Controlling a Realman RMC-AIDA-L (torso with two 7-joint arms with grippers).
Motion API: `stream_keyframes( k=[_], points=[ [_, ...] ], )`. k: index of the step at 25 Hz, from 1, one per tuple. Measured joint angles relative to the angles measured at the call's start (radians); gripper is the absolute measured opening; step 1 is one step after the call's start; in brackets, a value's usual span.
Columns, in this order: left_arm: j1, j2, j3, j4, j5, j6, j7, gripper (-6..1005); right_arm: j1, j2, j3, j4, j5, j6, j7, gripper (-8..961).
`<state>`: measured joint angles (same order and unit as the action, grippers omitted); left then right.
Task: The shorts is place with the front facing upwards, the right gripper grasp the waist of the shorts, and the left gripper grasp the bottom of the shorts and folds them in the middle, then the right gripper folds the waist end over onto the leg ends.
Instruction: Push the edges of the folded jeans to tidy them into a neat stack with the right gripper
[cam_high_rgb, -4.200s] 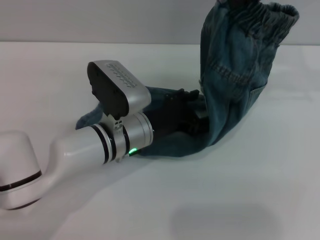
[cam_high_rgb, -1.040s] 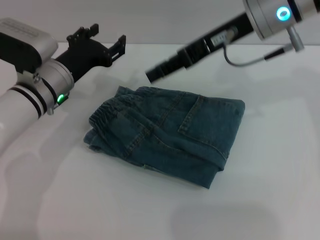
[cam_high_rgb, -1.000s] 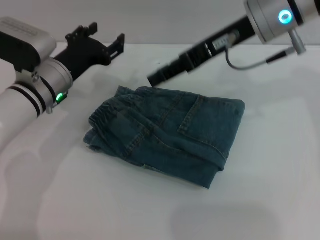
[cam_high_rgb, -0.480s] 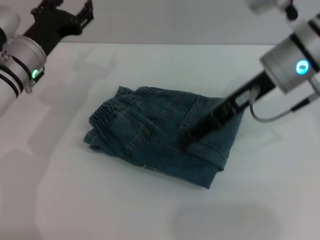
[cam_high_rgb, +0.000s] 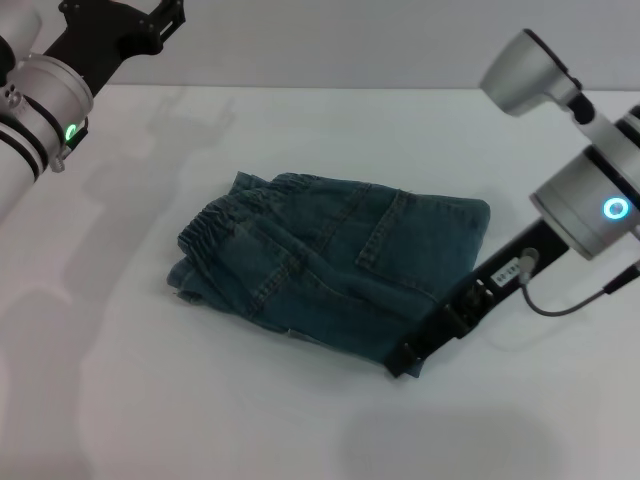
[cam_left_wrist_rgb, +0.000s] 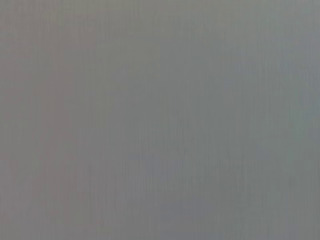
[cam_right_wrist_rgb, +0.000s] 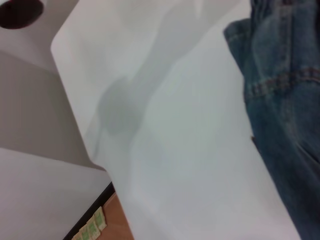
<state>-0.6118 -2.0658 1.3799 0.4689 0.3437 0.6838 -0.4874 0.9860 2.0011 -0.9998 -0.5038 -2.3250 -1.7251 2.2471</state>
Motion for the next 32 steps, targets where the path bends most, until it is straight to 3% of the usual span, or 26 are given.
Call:
stream_keyframes(
  k=[3, 8, 32],
  points=[
    [-0.003, 0.000, 0.000, 0.000, 0.000, 0.000, 0.000, 766, -0.030, -0.022, 0.000, 0.000, -0.003, 0.003, 0.004, 448],
    [-0.006, -0.002, -0.001, -0.001, 0.000, 0.001, 0.001, 765, -0.047, -0.033, 0.009, 0.001, -0.029, 0.020, 0.005, 447],
    [-0.009, -0.006, 0.010, -0.004, -0.010, 0.004, -0.010, 766, -0.055, -0.027, 0.009, -0.004, -0.080, 0.196, 0.033, 446]
  ],
)
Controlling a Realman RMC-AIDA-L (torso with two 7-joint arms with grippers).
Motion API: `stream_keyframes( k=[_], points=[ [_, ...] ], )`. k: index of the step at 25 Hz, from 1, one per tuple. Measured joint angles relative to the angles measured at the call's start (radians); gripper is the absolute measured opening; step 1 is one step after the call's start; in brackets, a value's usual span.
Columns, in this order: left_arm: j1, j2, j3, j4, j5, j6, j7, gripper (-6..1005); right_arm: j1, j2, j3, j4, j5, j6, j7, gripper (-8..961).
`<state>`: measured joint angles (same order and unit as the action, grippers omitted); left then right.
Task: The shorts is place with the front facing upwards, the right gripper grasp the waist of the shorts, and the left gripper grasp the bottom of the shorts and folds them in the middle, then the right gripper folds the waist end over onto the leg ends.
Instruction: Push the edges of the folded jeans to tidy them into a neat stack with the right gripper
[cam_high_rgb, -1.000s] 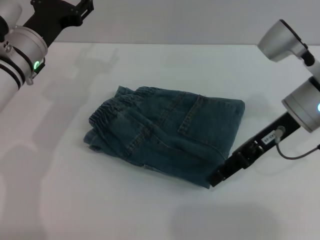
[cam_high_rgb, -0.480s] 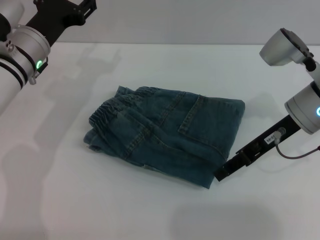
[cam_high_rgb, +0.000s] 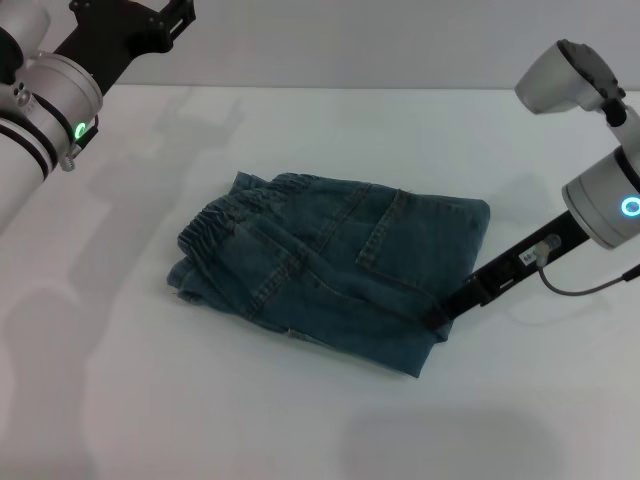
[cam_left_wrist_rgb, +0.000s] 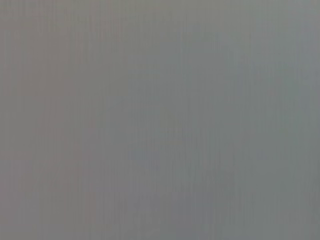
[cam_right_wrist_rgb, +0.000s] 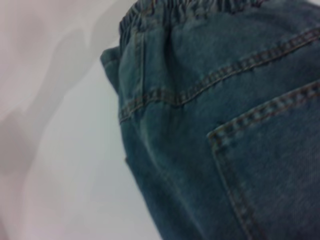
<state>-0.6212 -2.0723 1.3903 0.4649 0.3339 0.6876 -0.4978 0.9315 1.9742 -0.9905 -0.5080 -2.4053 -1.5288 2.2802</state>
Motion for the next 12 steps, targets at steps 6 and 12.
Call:
stream_keyframes(
  k=[6, 12],
  points=[
    [0.000, 0.000, 0.002, -0.008, -0.005, 0.002, 0.000, 766, 0.002, -0.001, 0.001, 0.003, 0.000, 0.061, 0.012, 446],
    [-0.001, 0.000, 0.001, -0.010, -0.013, 0.004, -0.001, 766, 0.007, -0.004, 0.001, 0.005, 0.000, 0.107, 0.022, 446]
  ],
)
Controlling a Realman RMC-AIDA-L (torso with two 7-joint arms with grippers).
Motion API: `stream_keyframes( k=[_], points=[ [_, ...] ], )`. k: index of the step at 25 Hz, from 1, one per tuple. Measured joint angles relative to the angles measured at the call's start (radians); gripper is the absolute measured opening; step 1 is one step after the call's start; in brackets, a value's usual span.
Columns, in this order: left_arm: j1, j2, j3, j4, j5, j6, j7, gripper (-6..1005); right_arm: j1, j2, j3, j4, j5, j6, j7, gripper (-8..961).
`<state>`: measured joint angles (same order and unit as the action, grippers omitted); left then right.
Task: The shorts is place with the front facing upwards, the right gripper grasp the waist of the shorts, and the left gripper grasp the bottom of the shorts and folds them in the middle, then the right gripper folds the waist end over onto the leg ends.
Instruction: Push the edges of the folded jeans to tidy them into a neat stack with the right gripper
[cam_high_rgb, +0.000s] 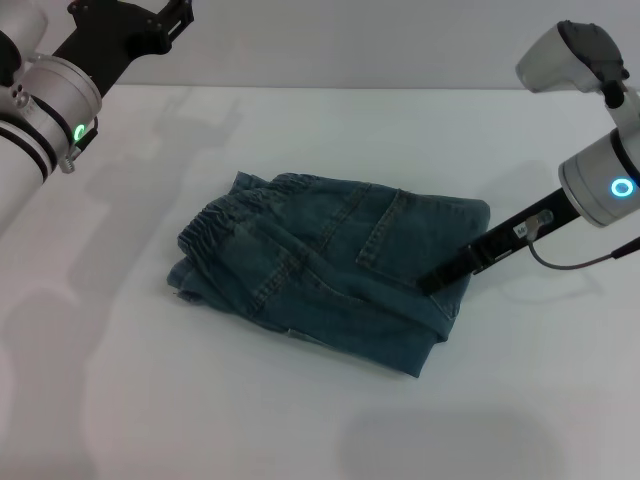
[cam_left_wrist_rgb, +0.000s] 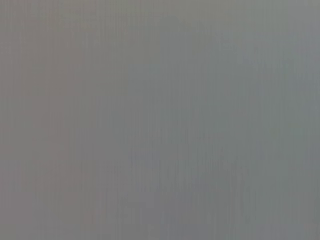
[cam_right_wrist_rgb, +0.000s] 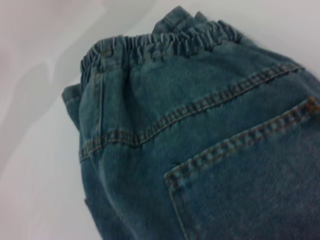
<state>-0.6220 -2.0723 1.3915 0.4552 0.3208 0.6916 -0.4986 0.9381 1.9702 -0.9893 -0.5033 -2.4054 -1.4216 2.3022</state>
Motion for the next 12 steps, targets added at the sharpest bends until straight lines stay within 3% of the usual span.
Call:
stream_keyframes(
  k=[7, 8, 12],
  points=[
    [-0.001, 0.000, -0.001, 0.000, -0.002, 0.000, 0.000, 765, 0.001, 0.010, 0.000, -0.052, 0.020, -0.025, -0.005, 445],
    [-0.001, 0.000, -0.002, -0.001, -0.002, 0.000, 0.000, 765, -0.018, 0.029, -0.004, -0.139, 0.035, -0.087, -0.008, 445],
    [-0.001, 0.000, -0.003, -0.002, -0.003, 0.000, 0.000, 765, -0.033, 0.053, -0.008, -0.224, 0.044, -0.172, -0.015, 445]
  ],
)
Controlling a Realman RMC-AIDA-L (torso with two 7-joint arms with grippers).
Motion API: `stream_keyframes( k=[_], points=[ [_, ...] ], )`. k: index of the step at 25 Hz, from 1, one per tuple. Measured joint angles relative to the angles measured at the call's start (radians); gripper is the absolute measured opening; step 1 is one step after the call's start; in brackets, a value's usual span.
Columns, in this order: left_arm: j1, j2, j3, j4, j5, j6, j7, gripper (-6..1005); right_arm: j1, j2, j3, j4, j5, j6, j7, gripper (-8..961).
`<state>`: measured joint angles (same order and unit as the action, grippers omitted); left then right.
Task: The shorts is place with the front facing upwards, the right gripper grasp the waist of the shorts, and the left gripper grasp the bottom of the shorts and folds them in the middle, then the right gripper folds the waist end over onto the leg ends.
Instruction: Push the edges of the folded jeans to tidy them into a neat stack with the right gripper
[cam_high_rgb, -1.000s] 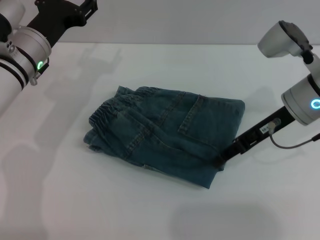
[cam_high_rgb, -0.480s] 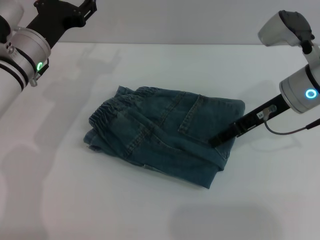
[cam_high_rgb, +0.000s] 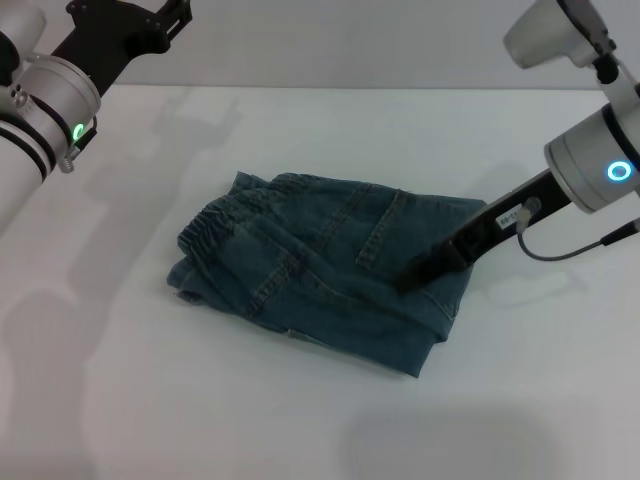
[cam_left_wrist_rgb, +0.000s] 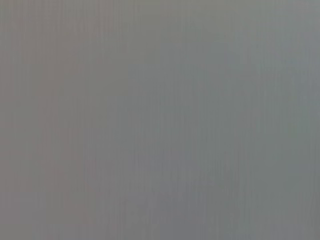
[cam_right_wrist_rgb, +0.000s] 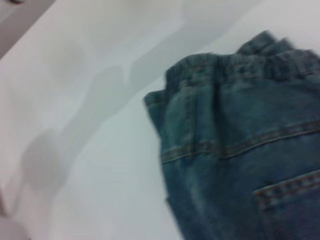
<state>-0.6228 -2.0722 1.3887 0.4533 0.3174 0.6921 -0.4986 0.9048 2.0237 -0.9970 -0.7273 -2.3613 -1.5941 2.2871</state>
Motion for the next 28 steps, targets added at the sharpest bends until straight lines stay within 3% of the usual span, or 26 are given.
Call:
stream_keyframes(
  k=[11, 28],
  points=[
    [0.002, 0.000, 0.001, -0.003, -0.022, 0.000, 0.003, 765, 0.038, 0.014, -0.063, 0.086, 0.001, -0.073, -0.018, 445],
    [-0.010, 0.000, 0.002, -0.013, -0.023, 0.000, 0.008, 766, 0.038, 0.012, -0.072, 0.181, -0.017, 0.050, -0.030, 445]
  ],
)
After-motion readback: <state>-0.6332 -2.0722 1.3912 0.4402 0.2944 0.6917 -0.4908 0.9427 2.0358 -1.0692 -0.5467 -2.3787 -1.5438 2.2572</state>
